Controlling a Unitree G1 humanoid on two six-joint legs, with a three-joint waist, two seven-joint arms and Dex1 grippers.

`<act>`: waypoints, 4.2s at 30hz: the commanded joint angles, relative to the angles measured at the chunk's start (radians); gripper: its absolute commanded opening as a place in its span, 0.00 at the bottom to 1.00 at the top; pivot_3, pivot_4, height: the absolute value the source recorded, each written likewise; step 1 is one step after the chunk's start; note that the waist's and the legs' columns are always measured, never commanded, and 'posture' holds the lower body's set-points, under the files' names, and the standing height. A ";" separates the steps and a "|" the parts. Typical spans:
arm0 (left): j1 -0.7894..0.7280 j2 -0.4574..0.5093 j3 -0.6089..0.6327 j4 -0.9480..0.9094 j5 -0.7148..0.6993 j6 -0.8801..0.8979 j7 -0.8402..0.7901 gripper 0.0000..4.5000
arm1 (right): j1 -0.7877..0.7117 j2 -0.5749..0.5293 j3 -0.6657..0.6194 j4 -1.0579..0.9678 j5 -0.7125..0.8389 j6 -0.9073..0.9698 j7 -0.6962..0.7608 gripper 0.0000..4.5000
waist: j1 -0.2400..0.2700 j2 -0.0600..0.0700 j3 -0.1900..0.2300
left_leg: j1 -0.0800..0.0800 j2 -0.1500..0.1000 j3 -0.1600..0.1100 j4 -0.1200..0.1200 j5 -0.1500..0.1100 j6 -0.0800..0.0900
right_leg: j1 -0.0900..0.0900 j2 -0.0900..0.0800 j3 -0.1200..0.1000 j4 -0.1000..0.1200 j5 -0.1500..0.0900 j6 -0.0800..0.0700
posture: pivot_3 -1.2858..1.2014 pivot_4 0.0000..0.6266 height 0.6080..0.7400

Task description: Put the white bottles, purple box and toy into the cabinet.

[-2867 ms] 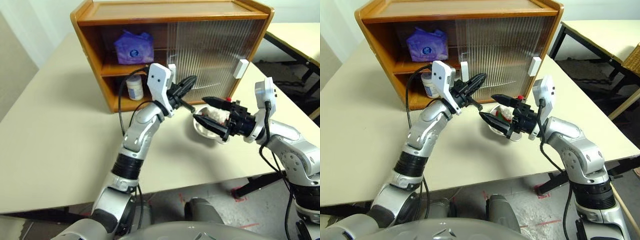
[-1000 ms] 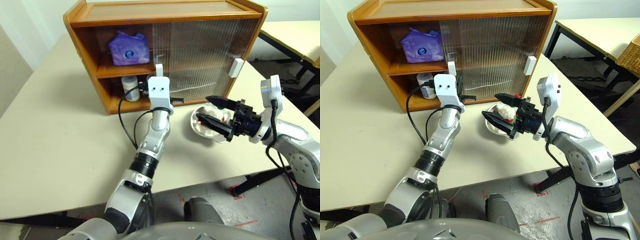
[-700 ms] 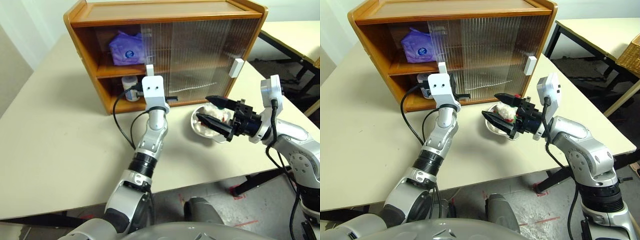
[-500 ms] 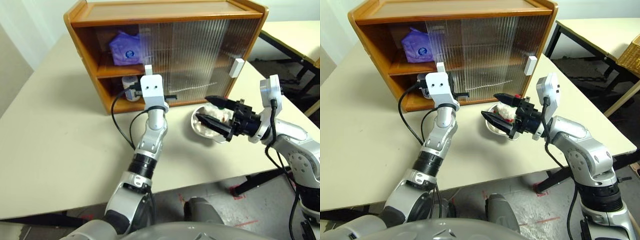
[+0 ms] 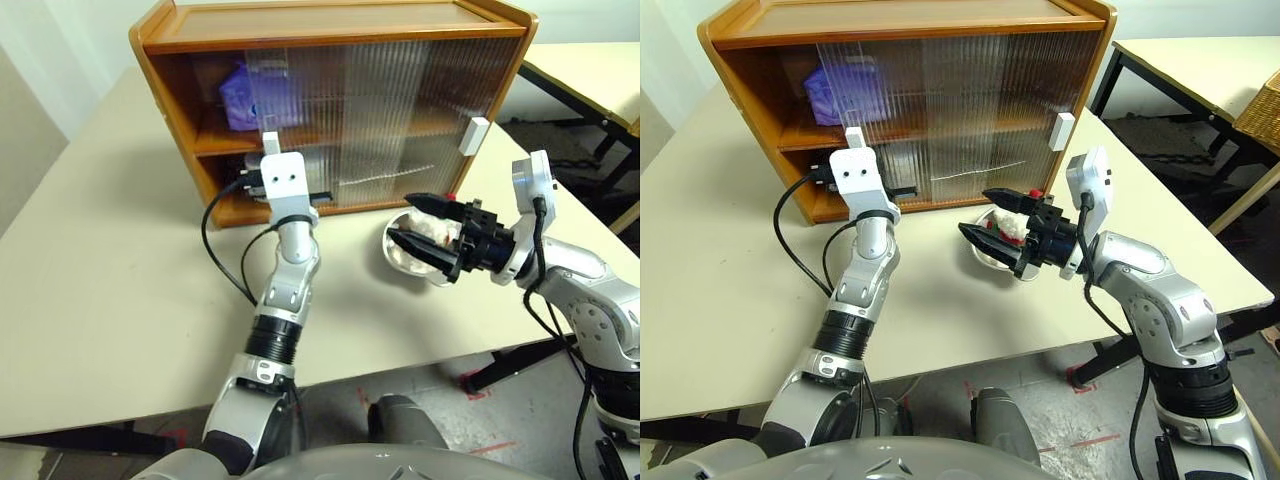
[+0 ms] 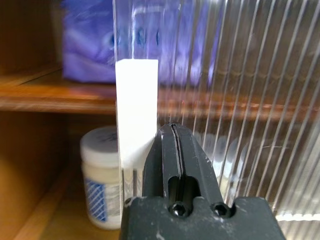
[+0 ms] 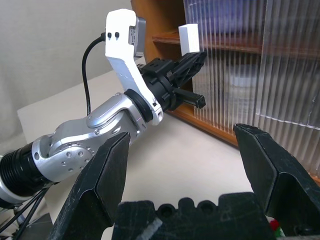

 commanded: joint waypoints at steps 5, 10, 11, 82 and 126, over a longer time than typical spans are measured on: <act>0.022 0.026 0.046 -0.038 0.020 0.023 0.025 0.01 | -0.020 0.002 0.011 0.025 -0.011 -0.017 0.019 1.00 | 0.002 0.000 0.000 | 0.000 0.000 0.000 0.000 0.000 0.000 | 0.000 0.000 0.000 0.000 0.000 0.000 | 0.50 0.00 1.00; 0.027 0.049 0.083 -0.061 0.021 0.026 0.049 0.01 | -0.030 0.008 0.020 0.038 -0.017 -0.021 0.030 1.00 | 0.005 0.000 0.000 | 0.000 0.000 0.000 0.000 0.000 0.000 | 0.000 0.000 0.000 0.000 0.001 0.000 | 0.50 0.00 1.00; 0.030 0.050 0.088 -0.068 0.019 0.027 0.049 0.01 | -0.031 0.010 0.022 0.041 -0.019 -0.022 0.032 1.00 | 0.006 0.000 0.000 | 0.000 0.000 0.000 0.000 0.000 0.000 | 0.000 0.000 0.000 0.000 0.001 0.000 | 0.50 0.00 1.00; 0.091 0.479 0.064 -0.354 -0.675 0.279 -1.266 1.00 | -0.387 -0.014 -0.210 0.826 -0.366 -0.414 -0.300 0.01 | 0.027 0.003 0.001 | 0.000 0.001 0.000 -0.003 0.003 0.006 | -0.001 -0.001 0.002 0.001 -0.001 -0.006 | 0.52 0.00 1.00; 0.166 0.423 0.040 -0.465 -0.641 0.301 -1.118 1.00 | -0.479 0.137 -0.103 0.829 -0.392 -0.330 -0.247 0.01 | 0.026 0.004 0.001 | 0.001 0.001 0.001 -0.003 0.003 0.006 | -0.001 -0.001 0.003 0.003 0.000 -0.007 | 0.53 0.00 1.00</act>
